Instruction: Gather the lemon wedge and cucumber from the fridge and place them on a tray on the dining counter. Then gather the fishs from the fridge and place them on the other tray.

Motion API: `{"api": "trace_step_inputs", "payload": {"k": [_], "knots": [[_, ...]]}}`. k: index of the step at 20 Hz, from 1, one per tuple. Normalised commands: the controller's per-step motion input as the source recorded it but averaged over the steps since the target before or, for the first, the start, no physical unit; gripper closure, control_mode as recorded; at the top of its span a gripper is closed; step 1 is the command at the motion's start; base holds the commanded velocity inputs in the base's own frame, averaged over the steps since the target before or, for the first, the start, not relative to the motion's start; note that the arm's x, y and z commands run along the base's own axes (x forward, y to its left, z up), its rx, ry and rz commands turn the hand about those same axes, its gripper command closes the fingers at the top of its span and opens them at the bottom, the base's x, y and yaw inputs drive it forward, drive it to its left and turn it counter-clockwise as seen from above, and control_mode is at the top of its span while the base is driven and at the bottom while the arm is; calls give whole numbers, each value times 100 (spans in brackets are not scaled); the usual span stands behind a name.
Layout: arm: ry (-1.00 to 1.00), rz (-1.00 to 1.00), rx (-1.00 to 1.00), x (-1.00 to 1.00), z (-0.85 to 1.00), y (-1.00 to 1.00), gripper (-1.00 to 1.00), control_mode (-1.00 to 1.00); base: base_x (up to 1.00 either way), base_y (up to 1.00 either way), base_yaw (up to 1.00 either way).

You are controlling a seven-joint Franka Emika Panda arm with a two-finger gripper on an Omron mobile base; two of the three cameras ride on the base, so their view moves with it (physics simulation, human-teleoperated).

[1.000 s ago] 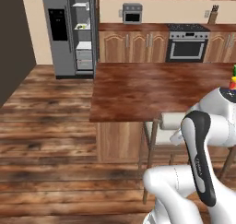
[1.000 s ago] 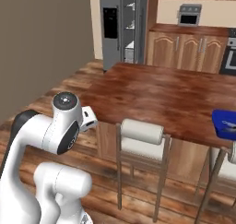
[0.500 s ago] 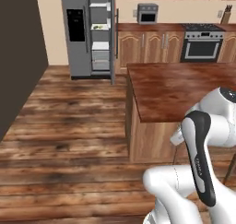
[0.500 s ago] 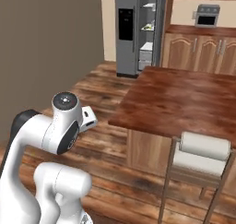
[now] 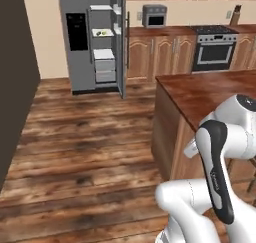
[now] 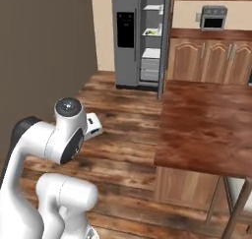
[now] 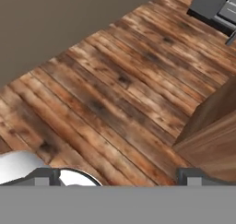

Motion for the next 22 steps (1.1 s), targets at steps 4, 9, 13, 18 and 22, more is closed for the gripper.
{"api": "trace_step_inputs", "payload": {"k": [4, 9, 13, 18, 22], "knots": [[0, 0, 0, 0, 0, 0, -100, 100, 100, 73, -73], [0, 0, 0, 0, 0, 0, -100, 100, 100, 83, -72], [0, 0, 0, 0, 0, 0, -100, 100, 81, 94, -49], [0, 0, 0, 0, 0, 0, -100, 100, 36, 59, -13], [0, 0, 0, 0, 0, 0, -100, 100, 12, 71, 24]]}}
